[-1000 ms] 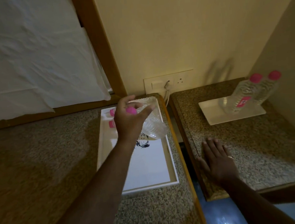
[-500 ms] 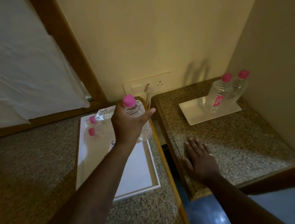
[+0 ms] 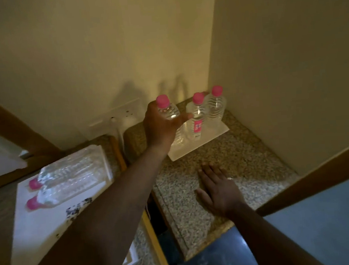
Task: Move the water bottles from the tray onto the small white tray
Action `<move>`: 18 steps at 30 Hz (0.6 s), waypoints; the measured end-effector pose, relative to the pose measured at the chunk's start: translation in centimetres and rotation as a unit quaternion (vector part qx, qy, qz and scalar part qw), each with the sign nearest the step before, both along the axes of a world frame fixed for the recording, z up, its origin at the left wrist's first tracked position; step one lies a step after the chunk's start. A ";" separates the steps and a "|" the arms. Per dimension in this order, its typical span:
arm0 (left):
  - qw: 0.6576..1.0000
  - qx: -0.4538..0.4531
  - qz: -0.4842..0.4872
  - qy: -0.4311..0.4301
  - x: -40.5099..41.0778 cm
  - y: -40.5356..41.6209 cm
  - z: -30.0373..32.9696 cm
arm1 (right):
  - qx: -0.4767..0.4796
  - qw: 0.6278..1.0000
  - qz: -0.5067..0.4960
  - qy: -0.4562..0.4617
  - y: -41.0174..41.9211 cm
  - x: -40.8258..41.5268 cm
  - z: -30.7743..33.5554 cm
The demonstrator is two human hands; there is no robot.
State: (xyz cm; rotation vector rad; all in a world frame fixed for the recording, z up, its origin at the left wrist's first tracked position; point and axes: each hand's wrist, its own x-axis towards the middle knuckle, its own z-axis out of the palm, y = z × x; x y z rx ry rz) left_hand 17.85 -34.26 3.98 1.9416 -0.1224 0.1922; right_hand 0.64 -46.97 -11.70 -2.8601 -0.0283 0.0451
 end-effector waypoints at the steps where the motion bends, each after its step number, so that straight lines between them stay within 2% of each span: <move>1: 1.000 0.010 -0.004 -0.004 0.3 -0.9 -0.6 | 0.001 1.000 0.000 -0.001 -0.1 -0.1 -0.1; 9: 0.999 0.035 0.011 0.000 1.2 -3.0 -4.2 | 0.010 1.000 0.001 -0.017 -0.4 0.0 -0.2; 13: 1.000 0.007 0.013 -0.007 1.1 -3.5 -4.4 | 0.003 1.000 0.005 -0.013 -0.3 -0.2 -0.2; 18: 1.000 0.023 -0.006 -0.009 0.1 -3.8 -3.8 | 0.005 1.000 0.000 -0.013 -0.1 -0.2 0.0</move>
